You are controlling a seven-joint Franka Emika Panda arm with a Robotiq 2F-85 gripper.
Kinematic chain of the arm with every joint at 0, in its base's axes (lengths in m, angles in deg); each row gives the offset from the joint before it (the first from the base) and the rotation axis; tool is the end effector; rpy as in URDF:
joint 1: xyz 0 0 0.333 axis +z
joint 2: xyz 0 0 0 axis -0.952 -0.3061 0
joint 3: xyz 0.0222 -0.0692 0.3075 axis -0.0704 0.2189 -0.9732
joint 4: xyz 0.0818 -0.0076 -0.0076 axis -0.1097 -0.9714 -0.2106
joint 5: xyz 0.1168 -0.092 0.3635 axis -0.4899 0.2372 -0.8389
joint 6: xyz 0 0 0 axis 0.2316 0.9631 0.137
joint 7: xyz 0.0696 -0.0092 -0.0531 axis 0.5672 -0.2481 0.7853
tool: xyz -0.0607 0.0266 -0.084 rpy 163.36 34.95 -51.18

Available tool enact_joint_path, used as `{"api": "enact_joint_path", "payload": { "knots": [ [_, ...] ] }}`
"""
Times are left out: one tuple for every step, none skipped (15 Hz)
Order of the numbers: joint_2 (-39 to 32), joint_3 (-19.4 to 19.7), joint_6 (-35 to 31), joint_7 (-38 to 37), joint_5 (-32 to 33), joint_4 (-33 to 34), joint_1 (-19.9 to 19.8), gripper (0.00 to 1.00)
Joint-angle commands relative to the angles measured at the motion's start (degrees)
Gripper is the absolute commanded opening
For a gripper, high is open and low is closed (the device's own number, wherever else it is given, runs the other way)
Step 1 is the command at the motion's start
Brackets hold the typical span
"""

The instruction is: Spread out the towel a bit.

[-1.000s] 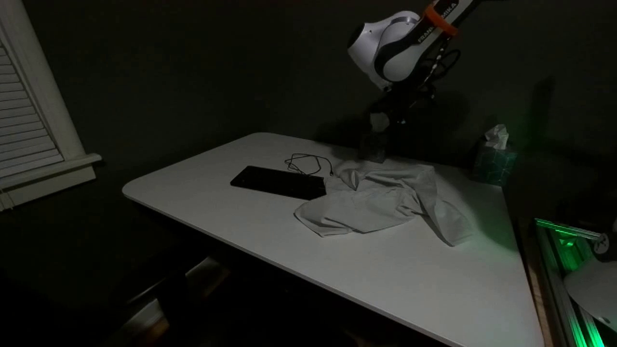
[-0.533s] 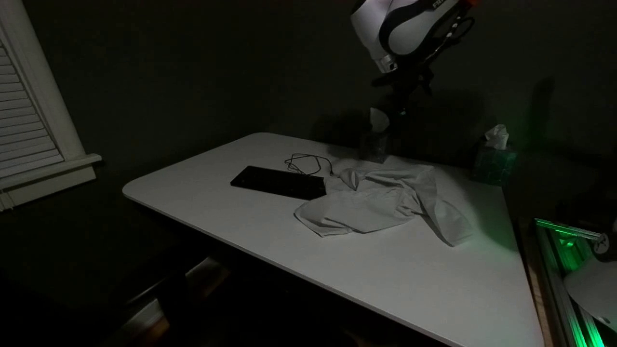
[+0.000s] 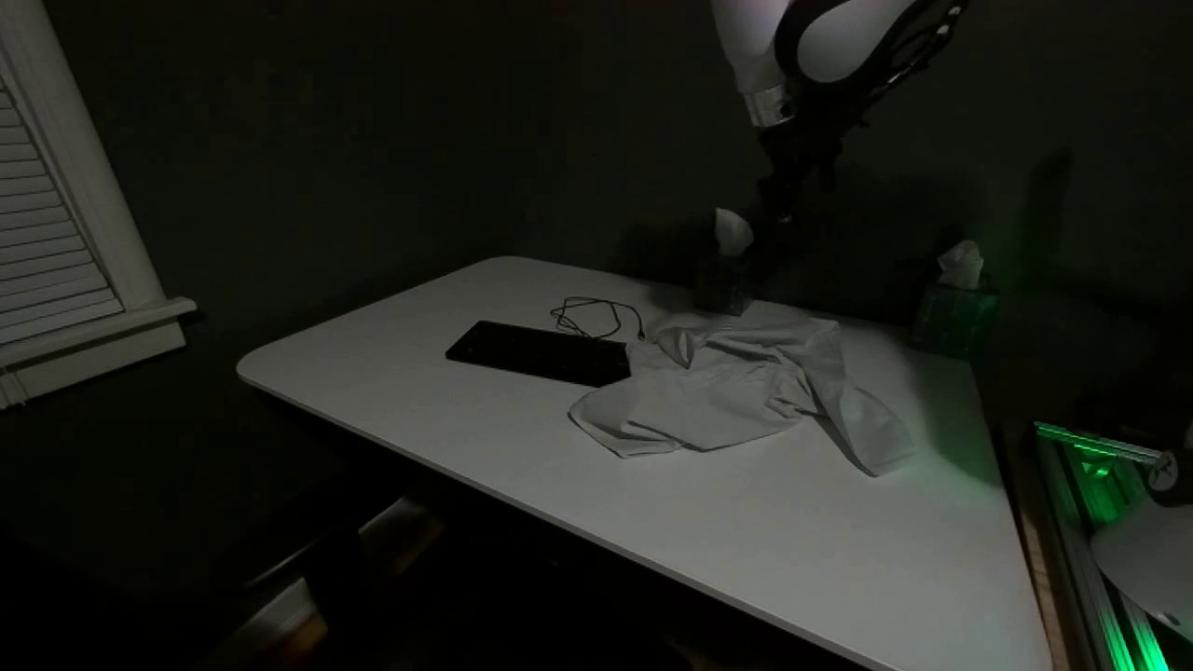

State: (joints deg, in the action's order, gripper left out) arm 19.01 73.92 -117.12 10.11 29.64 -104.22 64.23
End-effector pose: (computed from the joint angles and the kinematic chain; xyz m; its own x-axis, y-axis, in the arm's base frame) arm 0.4574 -0.1704 0.3969 0.9209 -0.3878 -0.0392 -0.2990 -0.7674 0.5672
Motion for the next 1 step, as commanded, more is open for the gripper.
{"api": "enact_joint_path", "payload": {
  "knots": [
    [0.2, -0.4, 0.1, 0.2, -0.1, -0.1, -0.3, 1.00]
  ]
}}
